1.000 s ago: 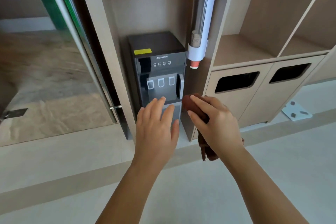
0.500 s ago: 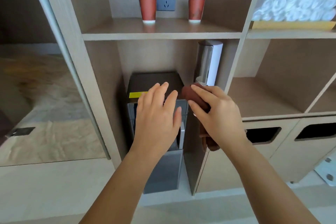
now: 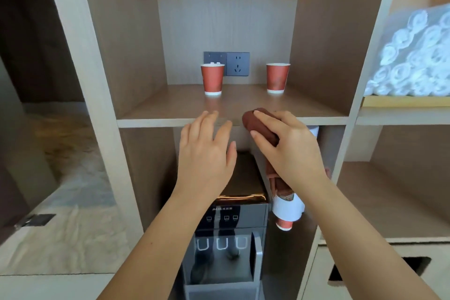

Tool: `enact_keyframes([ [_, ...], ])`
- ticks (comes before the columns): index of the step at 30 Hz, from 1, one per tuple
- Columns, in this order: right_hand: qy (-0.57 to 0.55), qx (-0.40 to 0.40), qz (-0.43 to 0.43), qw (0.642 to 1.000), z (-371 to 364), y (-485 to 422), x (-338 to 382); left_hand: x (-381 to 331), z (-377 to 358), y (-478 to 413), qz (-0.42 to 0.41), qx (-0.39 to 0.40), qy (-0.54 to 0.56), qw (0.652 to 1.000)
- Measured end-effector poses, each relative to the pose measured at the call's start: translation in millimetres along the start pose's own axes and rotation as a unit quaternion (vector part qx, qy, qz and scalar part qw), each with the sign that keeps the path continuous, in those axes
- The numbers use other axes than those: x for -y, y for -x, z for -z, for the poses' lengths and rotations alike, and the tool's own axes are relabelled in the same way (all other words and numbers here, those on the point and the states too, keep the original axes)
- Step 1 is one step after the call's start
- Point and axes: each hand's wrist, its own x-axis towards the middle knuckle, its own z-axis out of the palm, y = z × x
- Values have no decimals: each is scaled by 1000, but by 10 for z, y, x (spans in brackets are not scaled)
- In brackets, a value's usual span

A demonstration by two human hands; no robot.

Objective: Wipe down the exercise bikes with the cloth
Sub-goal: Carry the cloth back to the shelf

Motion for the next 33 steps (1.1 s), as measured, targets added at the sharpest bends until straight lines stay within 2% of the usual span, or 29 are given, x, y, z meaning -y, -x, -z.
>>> enact_keyframes([
  [12, 38, -15, 34, 999, -371, -991, 21, 532, -328, -757, -20, -15, -19, 1000],
  [18, 28, 2, -12, 1000, -691, -1478, 172, 908, -502, -975, 32, -28, -12, 999],
  [23, 54, 126, -58, 989, -990, -1540, 150, 986, -589, -983, 34, -28, -21, 999],
  [26, 136, 213, -85, 964, -1048, -1577, 115, 1010, -603, -983, 45, -18, -27, 998],
  [29, 187, 289, -28, 939, -1040, -1622, 76, 1015, -611, -971, 45, -11, -30, 998],
  [33, 63, 309, 86, 945, -856, -1648, -71, 1013, -598, -957, 38, 1, -36, 999],
])
